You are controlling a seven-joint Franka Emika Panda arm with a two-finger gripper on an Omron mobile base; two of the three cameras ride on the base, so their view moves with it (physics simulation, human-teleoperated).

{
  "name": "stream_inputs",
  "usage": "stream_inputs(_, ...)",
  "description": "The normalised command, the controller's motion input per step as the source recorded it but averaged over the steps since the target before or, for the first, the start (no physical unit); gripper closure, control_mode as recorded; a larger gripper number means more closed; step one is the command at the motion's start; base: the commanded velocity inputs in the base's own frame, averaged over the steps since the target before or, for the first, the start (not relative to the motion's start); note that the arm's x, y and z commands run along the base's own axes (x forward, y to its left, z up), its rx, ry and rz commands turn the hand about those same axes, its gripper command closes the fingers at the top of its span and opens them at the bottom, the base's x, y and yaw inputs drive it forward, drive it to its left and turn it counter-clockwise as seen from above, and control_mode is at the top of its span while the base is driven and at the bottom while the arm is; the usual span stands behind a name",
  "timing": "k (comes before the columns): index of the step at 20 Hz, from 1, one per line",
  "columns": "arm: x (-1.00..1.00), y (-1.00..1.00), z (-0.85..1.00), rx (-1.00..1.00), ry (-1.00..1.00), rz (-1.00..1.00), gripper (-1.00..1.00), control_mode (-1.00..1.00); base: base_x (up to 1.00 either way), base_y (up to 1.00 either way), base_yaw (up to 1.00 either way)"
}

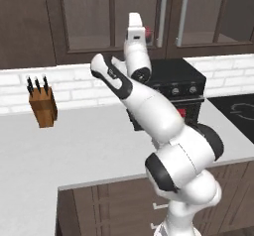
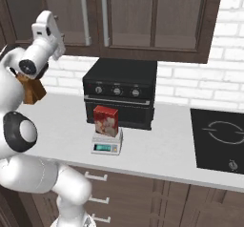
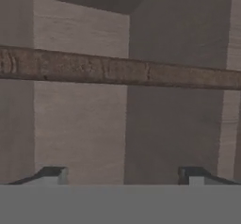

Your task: Pick the cereal and place it on the digital scale for weighing, and close the cabinet.

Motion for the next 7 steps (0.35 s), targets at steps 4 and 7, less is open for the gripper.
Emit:
stream_inputs(4,0.80,-0.47,-0.26,-0.04,0.00,0.00,-1.00,-1.00,0.00,0.00,0.00)
stream_inputs(7,0.25,-0.80,-0.07,0.00,0.00,0.00,-1.00,-1.00,0.00,0.00,0.00)
